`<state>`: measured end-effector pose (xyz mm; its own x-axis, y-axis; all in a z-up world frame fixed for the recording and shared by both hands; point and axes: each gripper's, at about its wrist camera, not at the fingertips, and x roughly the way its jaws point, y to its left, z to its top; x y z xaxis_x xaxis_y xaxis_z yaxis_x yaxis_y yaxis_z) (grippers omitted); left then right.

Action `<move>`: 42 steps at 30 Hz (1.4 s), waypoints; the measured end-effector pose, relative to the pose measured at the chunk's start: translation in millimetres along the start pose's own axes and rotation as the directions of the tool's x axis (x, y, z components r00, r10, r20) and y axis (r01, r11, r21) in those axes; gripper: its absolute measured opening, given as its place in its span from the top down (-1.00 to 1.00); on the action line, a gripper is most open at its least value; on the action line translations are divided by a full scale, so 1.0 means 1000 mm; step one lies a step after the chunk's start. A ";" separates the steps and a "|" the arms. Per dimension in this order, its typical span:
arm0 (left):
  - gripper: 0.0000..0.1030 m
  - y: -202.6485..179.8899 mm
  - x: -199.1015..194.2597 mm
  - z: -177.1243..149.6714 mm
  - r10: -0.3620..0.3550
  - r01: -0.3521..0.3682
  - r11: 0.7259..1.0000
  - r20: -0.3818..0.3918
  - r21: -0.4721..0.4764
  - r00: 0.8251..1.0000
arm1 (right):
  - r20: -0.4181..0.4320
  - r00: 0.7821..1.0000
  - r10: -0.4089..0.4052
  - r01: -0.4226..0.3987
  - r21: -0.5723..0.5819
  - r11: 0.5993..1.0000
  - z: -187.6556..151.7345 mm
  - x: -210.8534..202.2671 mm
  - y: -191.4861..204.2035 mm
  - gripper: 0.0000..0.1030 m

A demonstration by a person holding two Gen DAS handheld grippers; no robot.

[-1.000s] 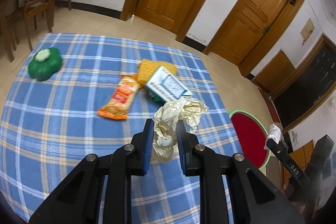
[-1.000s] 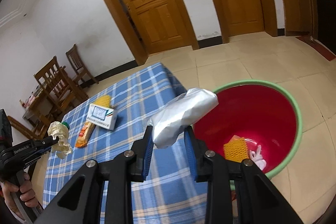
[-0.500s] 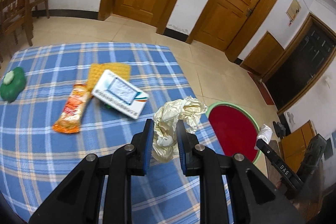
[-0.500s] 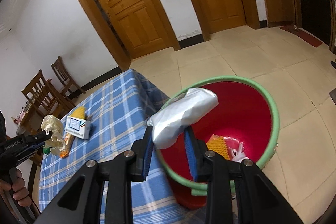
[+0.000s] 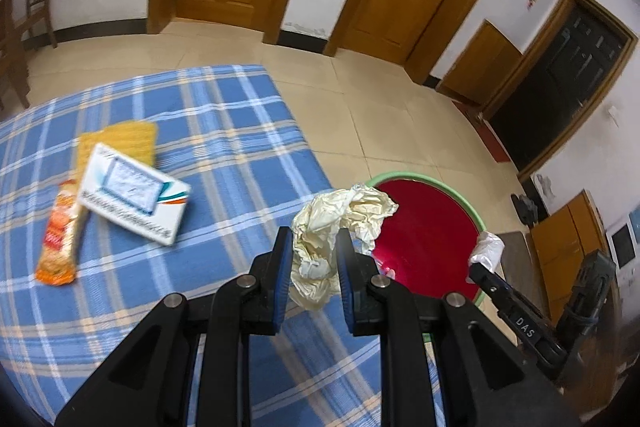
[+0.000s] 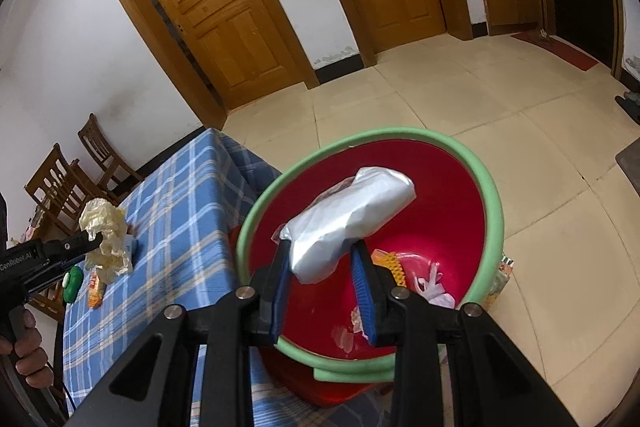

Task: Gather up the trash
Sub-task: 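Carry the tissue and plastic bag over the red basin and open both tools, then move both tools back over the table toward the snack bag and white box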

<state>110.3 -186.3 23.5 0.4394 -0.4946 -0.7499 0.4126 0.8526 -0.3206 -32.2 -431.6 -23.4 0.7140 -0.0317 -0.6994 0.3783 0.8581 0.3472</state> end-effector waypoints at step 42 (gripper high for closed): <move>0.16 -0.042 0.025 -0.003 -0.034 0.037 0.995 -0.027 0.094 0.999 | 0.011 1.000 0.004 -0.004 0.037 0.999 0.002 -0.008 -0.008 0.05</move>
<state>101.7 -234.1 16.7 0.4034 -0.5189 -0.7537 0.5017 0.8143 -0.2920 -39.6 -438.8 -19.1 0.7218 -0.0338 -0.6913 0.3966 0.8387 0.3731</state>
